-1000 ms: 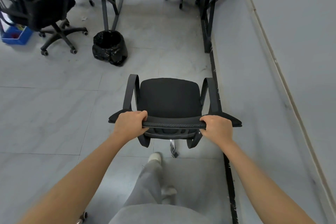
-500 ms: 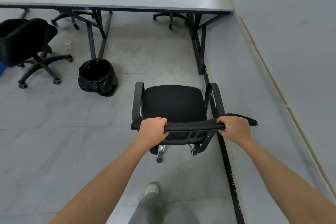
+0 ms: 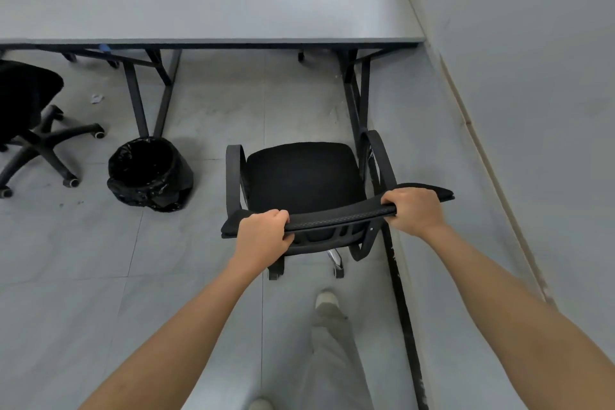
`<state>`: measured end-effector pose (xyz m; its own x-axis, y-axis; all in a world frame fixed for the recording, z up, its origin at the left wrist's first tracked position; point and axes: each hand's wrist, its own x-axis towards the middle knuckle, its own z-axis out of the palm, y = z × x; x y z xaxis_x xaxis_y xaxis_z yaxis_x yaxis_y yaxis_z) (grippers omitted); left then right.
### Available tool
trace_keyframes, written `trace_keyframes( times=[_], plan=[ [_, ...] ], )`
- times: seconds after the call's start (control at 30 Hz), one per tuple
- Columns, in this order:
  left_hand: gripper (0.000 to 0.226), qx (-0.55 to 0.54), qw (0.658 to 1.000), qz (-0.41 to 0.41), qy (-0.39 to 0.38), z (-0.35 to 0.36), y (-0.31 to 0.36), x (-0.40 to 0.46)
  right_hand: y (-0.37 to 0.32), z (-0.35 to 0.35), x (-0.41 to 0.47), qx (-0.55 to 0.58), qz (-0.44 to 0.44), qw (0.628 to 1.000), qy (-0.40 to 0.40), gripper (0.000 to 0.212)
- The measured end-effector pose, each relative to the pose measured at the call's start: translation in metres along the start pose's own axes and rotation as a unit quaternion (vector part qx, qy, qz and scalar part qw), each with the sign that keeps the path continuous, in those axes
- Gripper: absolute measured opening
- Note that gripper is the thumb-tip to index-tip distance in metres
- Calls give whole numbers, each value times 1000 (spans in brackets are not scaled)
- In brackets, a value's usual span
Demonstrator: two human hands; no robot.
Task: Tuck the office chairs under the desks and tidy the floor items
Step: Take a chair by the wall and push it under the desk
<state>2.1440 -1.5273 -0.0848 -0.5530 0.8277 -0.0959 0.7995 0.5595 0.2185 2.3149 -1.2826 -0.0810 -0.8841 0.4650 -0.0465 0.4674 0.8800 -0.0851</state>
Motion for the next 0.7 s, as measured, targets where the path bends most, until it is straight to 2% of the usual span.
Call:
trace_keyframes(
  times=[0.23,0.5,0.7],
  plan=[
    [17,-16,998,-58,2,-13,12,99,55,-11,122,5,-60,998,-13,13],
    [15,-19,997,-76,25,-33,-22,196,71,-14,235,14,-100,995,25,8],
    [20,4,997,-66,43,-44,-55,268,73,-18,316,3,-91,995,29,10]
  ],
)
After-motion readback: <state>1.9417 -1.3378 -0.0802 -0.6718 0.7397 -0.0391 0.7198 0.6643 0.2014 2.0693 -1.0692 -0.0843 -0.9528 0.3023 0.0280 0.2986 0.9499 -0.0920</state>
